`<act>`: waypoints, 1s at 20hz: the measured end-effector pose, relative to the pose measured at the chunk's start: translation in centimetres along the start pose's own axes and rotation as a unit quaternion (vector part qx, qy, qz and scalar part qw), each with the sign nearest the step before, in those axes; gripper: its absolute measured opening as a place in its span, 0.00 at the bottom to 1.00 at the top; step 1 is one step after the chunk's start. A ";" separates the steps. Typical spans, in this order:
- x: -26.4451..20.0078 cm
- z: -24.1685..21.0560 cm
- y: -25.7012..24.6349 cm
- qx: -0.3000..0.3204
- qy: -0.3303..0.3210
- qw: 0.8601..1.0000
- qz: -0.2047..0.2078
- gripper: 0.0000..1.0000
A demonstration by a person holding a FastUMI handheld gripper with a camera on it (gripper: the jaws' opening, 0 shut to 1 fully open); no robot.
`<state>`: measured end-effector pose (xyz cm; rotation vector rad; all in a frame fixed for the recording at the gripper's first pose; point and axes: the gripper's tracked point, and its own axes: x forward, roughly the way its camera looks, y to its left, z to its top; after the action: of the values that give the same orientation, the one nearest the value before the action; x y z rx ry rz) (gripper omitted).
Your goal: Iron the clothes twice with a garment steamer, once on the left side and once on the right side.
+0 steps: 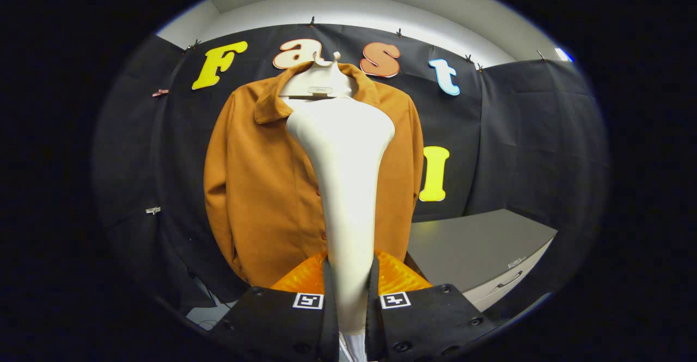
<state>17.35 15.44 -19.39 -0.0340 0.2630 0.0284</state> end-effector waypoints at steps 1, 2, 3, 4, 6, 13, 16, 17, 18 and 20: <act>0.2 0.6 1.0 -0.004 -0.007 1.000 0.006 0.23; 0.4 1.0 1.9 -0.007 -0.013 1.000 0.013 0.23; 0.7 1.5 3.0 -0.012 -0.016 1.000 0.019 0.23; 1.1 1.8 4.0 -0.015 -0.019 0.999 0.024 0.23; 1.9 1.9 5.5 -0.019 -0.018 0.999 0.030 0.23; 5.4 0.6 10.3 -0.050 -0.019 0.998 0.036 0.23; 7.1 -0.8 10.9 -0.058 -0.003 0.998 0.023 0.23; 7.5 -1.3 11.0 -0.059 0.003 0.998 0.019 0.23; 7.8 -1.8 11.0 -0.062 0.007 0.998 0.013 0.23; 8.3 -2.0 11.1 -0.072 -0.001 0.997 0.005 0.23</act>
<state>24.46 26.63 -23.77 -0.1762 0.2591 0.0567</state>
